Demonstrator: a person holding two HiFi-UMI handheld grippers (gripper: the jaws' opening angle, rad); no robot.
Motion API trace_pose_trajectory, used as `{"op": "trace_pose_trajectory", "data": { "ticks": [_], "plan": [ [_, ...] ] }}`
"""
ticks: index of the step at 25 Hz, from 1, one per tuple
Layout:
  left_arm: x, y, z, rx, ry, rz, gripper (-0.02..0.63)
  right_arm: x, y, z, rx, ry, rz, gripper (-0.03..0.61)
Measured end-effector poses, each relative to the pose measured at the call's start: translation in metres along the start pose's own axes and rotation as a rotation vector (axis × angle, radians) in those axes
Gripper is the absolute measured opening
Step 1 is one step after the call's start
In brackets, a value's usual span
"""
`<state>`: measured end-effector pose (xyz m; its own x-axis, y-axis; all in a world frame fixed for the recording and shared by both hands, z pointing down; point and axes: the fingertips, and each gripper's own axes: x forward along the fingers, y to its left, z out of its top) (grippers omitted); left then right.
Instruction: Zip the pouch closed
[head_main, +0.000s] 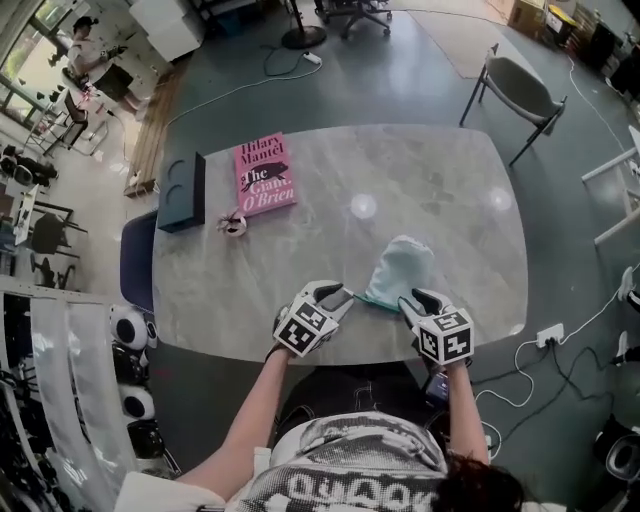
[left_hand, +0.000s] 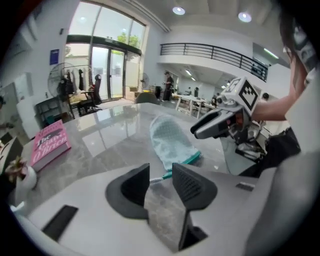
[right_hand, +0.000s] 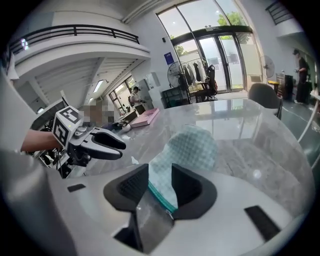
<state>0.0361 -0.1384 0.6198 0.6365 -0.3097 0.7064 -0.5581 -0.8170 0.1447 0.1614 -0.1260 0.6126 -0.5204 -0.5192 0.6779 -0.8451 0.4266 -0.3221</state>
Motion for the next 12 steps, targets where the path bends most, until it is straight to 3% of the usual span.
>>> {"op": "trace_pose_trajectory", "data": {
  "ticks": [5, 12],
  "plan": [
    [-0.027, 0.006, 0.0, -0.19, -0.114, 0.102, 0.149, 0.009, 0.011, 0.009, -0.066, -0.01, 0.045, 0.147],
    [-0.061, -0.004, -0.01, -0.246, -0.174, 0.151, 0.143, 0.009, 0.043, 0.016, -0.101, -0.049, 0.092, 0.146]
  ]
}}
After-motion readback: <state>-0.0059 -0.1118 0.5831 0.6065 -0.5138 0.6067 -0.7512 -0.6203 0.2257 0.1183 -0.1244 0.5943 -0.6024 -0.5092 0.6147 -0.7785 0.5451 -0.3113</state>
